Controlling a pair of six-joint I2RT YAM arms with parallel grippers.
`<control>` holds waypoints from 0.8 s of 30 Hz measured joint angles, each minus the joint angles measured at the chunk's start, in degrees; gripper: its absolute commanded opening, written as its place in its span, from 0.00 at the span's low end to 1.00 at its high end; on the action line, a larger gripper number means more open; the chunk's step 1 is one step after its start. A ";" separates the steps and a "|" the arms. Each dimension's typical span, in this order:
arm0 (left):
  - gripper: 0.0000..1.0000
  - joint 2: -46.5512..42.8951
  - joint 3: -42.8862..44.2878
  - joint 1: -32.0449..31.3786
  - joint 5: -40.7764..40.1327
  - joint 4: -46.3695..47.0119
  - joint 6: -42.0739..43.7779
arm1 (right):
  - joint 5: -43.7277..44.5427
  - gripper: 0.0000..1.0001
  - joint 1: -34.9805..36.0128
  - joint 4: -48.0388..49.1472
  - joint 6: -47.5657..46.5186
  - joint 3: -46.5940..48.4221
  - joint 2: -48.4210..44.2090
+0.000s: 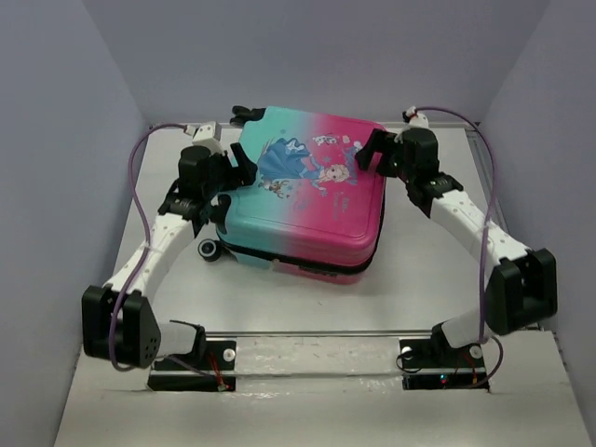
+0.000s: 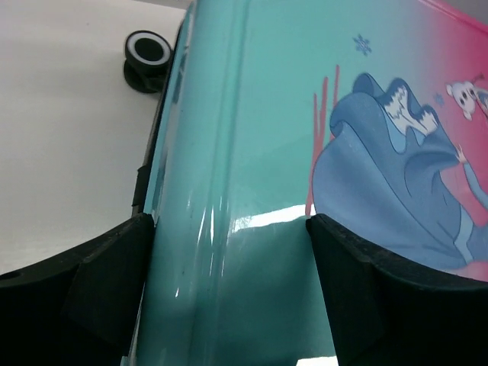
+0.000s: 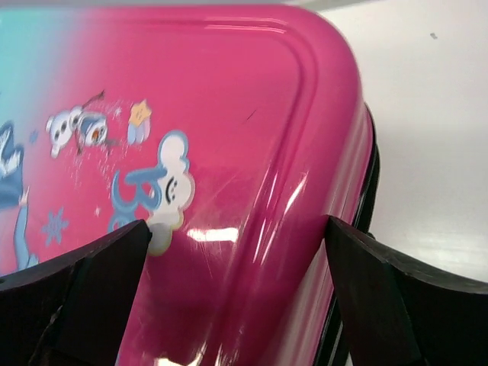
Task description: Pack the luggage
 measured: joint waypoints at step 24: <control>0.98 -34.88 -8.76 -13.81 1.55 -28.44 -3.63 | -23.96 1.00 -1.81 -21.18 -8.26 56.17 35.93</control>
